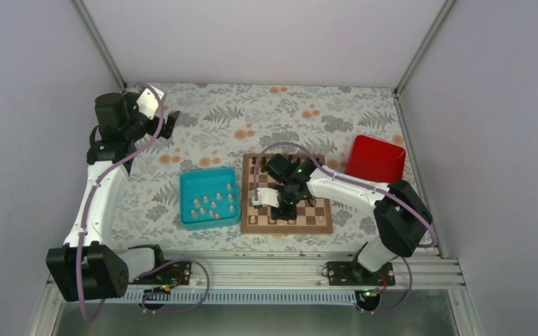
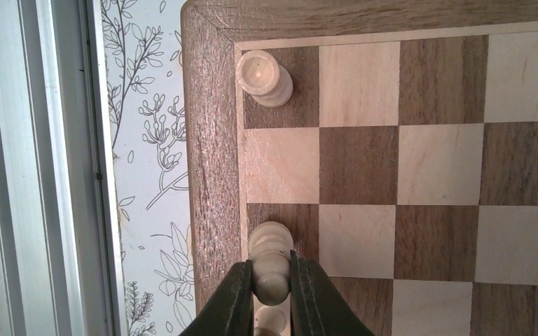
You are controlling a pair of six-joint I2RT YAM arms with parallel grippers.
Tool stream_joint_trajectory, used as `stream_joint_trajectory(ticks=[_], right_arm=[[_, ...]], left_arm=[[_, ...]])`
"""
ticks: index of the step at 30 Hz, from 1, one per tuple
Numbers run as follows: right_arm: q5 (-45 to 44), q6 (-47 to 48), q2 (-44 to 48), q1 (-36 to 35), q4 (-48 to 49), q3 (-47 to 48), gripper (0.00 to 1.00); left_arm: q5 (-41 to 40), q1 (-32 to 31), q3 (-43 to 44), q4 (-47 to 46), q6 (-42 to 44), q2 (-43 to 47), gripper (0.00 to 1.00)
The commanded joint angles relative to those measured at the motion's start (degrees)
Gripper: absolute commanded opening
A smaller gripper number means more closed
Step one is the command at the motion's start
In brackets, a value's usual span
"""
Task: Set up the chess pieces on the board
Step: Place the chess piece on the chessboard, then pick up the chess piece from the storage box.
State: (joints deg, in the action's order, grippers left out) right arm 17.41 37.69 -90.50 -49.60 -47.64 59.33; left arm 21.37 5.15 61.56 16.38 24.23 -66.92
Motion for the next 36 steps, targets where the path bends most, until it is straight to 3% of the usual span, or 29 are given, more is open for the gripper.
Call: stream_joint_trajectory(ticks=[1, 9, 19, 27, 36], right_arm=[[1.1, 0.8, -0.9, -0.7, -0.1, 1.3, 0.08], [0.6, 0.7, -1.8, -0.7, -0.2, 1.1, 0.13], [-0.9, 0.2, 3.3, -0.8, -1.9, 2.9, 0.45], [-1.6, -0.6, 5.4, -0.7, -3.5, 11.5, 0.51], [-3.4, -1.9, -7.5, -3.6, -1.0, 26.1, 0.52]], left_arm=[[-0.3, 0.3, -0.4, -0.4, -0.1, -0.2, 1.0], [-0.3, 0.3, -0.3, -0.4, 0.0, -0.3, 1.0], [-0.5, 0.3, -0.3, -0.4, 0.0, -0.2, 1.0], [-0.2, 0.3, -0.1, -0.3, -0.1, 0.1, 1.0], [0.2, 0.3, -0.2, -0.2, -0.1, 0.9, 1.0]])
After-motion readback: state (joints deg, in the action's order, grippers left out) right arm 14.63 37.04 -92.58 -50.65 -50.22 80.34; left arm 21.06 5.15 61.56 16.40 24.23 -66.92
